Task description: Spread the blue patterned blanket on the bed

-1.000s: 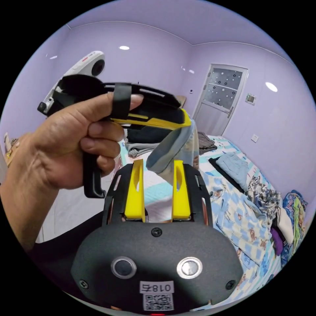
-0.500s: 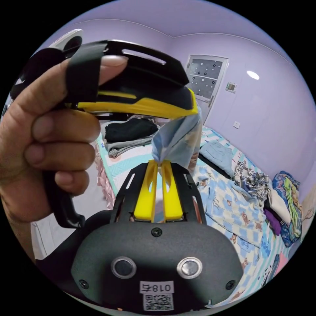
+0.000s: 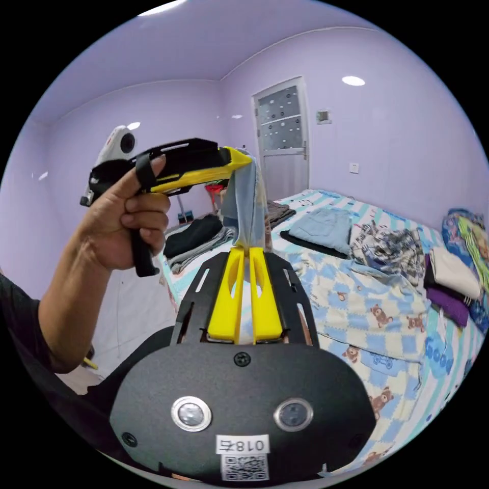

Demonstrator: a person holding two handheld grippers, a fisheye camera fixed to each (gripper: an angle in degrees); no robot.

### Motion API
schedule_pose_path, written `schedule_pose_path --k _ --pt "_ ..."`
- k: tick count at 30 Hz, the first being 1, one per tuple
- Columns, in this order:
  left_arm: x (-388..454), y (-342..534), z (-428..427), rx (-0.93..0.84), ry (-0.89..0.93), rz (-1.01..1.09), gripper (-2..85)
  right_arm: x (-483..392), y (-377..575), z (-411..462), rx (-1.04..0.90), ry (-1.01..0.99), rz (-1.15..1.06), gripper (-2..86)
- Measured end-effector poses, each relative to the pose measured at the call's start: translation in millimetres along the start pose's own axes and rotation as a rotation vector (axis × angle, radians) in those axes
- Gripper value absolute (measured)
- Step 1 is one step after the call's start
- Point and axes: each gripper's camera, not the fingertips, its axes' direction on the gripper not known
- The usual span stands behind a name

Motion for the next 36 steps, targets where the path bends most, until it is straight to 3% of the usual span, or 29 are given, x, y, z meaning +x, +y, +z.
schedule_pose_path --k 4,9,13,16,18,21,23,27,31,36 --pt "57.0 -65.3 130.9 -0.128 0.117 0.126 -0.9 104.6 -14.9 -62.9 0.066 0.024 0.208 0.7" --pt "107.4 -76.9 300.5 -0.258 0.224 0.165 -0.8 216.9 2.1 -111.2 0.085 0.088 0.442 0.6" --pt "95.3 -35.1 442.7 -0.388 0.268 0.048 0.6 308.6 40.9 -109.3 0.023 0.035 0.696 0.6" --pt "58.9 3.4 516.8 -0.561 0.39 -0.147 10.4 352.2 63.3 -92.6 -0.059 -0.026 0.843 0.6" --pt "48.5 15.7 518.4 -0.534 0.461 -0.194 12.9 365.9 69.7 -90.0 -0.066 -0.056 0.905 0.6" --pt "47.9 20.3 473.7 -0.445 0.481 -0.096 12.9 377.3 67.3 -93.4 -0.059 -0.086 0.956 0.6" --pt "37.3 25.5 429.8 -0.374 0.403 -0.047 11.9 383.0 61.2 -97.0 -0.055 -0.113 0.994 0.6" --pt "-6.8 51.4 331.1 -0.286 -0.012 -0.018 8.8 385.1 45.9 -105.5 -0.039 -0.139 1.02 0.7" --pt "-34.7 72.6 300.9 -0.427 -0.184 -0.049 7.5 384.3 26.9 -121.2 -0.148 -0.063 1.0 1.0" --pt "-24.5 79.8 295.7 -0.498 -0.216 0.001 7.0 375.3 15.2 -147.9 -0.256 0.004 0.976 2.0"
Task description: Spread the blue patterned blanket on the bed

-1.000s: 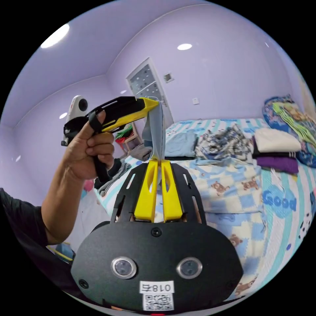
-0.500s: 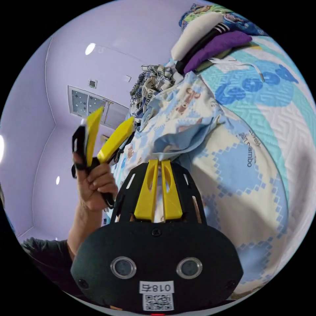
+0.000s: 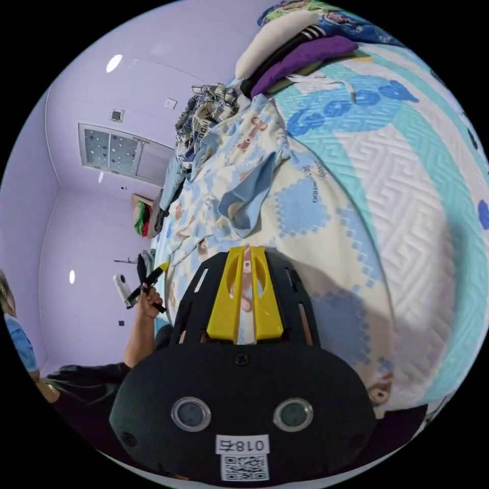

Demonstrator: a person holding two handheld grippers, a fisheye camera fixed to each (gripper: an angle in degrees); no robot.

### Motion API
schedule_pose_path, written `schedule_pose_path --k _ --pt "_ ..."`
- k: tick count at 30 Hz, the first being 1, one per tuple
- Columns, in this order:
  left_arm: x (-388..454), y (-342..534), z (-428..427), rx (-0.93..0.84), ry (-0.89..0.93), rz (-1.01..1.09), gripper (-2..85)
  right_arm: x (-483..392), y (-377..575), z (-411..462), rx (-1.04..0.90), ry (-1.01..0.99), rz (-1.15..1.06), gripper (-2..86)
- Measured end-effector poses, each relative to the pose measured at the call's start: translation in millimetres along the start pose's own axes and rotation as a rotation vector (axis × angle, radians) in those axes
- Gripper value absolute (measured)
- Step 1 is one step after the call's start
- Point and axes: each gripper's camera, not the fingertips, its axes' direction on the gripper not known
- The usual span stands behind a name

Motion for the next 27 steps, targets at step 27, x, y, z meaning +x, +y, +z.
schedule_pose_path --k 27 --pt "152.0 -2.9 61.1 -0.097 -0.483 0.448 -0.5 -429.8 -164.5 278.2 -0.292 0.394 -1.071 10.2"
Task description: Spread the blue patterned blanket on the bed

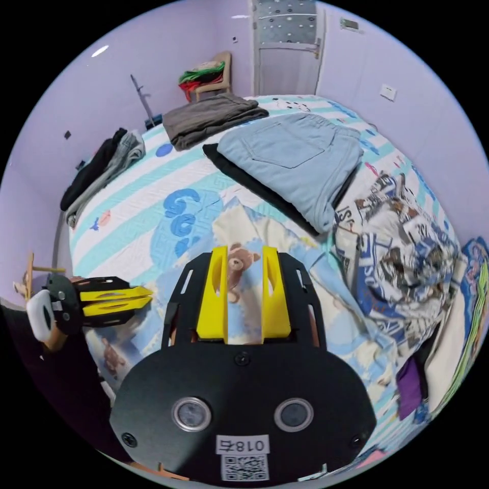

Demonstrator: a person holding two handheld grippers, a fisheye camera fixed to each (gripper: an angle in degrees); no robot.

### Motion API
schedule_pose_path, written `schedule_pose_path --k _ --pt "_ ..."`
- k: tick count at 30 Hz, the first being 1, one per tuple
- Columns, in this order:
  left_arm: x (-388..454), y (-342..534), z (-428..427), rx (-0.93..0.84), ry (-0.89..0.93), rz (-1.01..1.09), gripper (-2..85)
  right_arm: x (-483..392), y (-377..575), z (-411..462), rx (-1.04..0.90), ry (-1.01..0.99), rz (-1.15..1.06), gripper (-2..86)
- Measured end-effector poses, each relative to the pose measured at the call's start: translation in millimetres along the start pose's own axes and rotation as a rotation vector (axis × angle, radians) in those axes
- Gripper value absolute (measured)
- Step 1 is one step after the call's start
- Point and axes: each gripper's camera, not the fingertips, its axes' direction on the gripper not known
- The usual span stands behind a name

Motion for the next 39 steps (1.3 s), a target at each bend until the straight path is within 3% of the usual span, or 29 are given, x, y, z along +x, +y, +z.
schedule_pose_path --k 9,13,19,24,31,35,39 --pt "-17.1 28.5 -6.3 0.044 0.089 -0.112 -0.9 -29.9 -70.1 36.8 -0.084 0.105 -0.181 8.4" --pt "-20.2 41.7 -3.9 0.051 0.099 -0.136 -0.9 -40.0 -84.7 35.3 -0.093 0.139 -0.206 1.8" --pt "-33.2 67.2 -2.1 0.052 0.124 -0.193 -0.9 -45.2 -109.7 10.5 -0.051 0.032 -0.211 -0.5" --pt "-51.1 100.1 2.9 0.032 0.162 -0.275 -0.9 -45.1 -127.7 6.9 -0.003 -0.009 -0.187 -0.3" --pt "-69.6 123.7 34.4 -0.031 0.22 -0.343 -0.9 -47.8 -141.1 42.1 -0.084 0.021 -0.148 4.2" --pt "-81.1 137.0 45.2 -0.031 0.264 -0.379 -1.0 -27.5 -140.2 14.7 0.037 -0.081 -0.051 5.8" --pt "-94.0 152.8 57.8 -0.028 0.323 -0.421 -0.9 -35.0 -138.5 11.0 0.009 -0.145 -0.121 6.2"
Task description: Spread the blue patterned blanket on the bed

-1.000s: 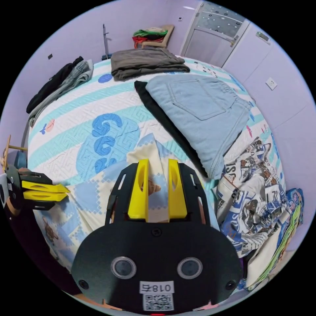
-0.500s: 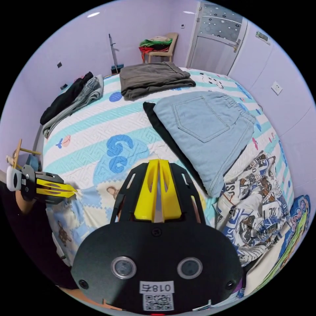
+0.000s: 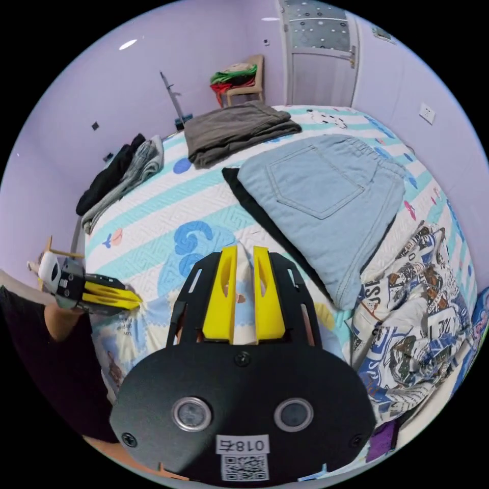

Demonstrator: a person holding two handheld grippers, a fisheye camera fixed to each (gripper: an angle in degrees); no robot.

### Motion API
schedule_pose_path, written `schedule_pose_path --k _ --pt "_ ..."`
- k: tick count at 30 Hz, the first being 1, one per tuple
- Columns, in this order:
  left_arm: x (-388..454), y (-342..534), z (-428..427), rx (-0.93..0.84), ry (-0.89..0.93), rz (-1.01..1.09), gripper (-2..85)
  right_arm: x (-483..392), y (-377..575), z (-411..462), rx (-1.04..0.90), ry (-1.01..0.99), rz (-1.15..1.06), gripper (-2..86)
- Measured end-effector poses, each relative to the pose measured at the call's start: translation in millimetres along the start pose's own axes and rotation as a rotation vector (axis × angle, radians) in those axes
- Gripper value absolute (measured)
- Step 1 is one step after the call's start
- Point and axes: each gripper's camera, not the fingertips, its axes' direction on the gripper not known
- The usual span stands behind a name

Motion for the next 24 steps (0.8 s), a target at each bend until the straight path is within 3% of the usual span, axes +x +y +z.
schedule_pose_path --k 10,14,24 --pt "-28.7 21.9 13.6 -0.006 0.032 -0.016 -0.9 -24.0 1.8 59.2 -0.223 0.154 -0.098 7.4" --pt "-38.8 30.2 16.6 -0.005 0.048 -0.022 -0.9 -32.0 10.9 55.7 -0.205 0.19 -0.146 1.6" --pt "-58.2 55.9 13.4 0.038 0.012 -0.046 -1.0 -35.8 33.9 48.7 -0.135 0.279 -0.155 0.0"
